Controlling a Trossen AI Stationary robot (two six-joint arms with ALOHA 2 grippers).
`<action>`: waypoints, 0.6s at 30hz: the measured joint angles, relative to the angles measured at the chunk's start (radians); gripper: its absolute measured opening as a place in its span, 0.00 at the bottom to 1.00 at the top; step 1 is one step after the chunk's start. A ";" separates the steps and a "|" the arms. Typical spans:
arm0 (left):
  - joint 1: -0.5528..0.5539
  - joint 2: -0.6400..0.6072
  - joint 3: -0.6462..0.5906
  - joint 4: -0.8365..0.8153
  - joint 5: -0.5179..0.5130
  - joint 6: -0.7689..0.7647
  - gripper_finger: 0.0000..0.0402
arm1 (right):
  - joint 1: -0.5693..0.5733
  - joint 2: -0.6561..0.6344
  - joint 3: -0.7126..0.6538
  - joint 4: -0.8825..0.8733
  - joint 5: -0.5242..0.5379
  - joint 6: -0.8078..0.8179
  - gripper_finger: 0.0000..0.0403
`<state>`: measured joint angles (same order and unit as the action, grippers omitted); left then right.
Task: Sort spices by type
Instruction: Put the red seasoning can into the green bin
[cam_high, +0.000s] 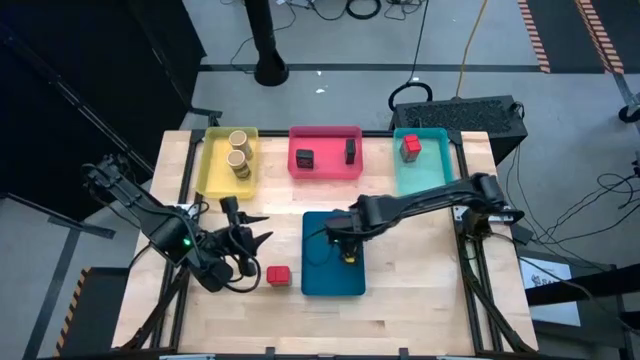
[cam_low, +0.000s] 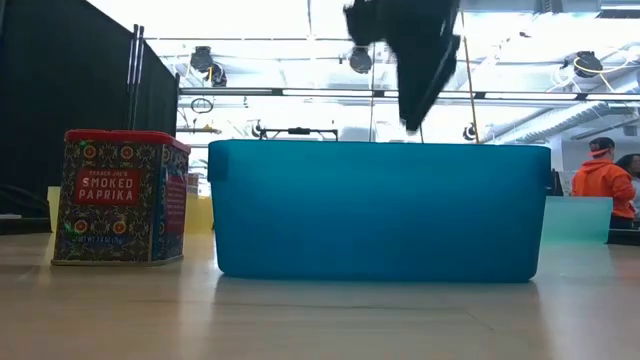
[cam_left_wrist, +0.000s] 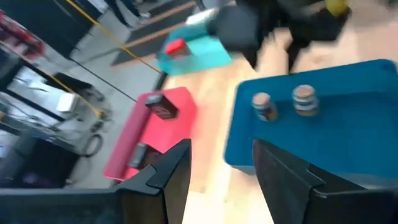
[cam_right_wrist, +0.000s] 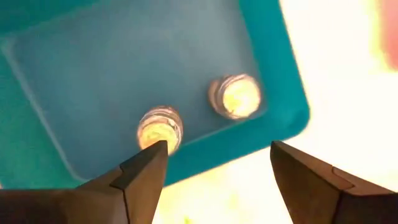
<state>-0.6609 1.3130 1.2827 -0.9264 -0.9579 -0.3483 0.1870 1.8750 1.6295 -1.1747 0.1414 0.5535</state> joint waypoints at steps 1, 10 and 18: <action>0.000 0.000 0.000 0.000 0.017 -0.014 0.44 | 0.012 -0.025 0.000 -0.001 0.029 -0.009 0.66; -0.001 0.002 0.000 0.000 0.205 -0.168 0.44 | 0.146 -0.307 -0.185 0.095 0.282 -0.123 0.66; -0.005 0.070 0.000 0.001 0.262 -0.224 0.44 | 0.223 -0.573 -0.550 0.512 0.381 -0.086 0.66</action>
<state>-0.6655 1.3835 1.2827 -0.9257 -0.6961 -0.5721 0.4097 1.3022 1.0791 -0.6626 0.5220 0.4670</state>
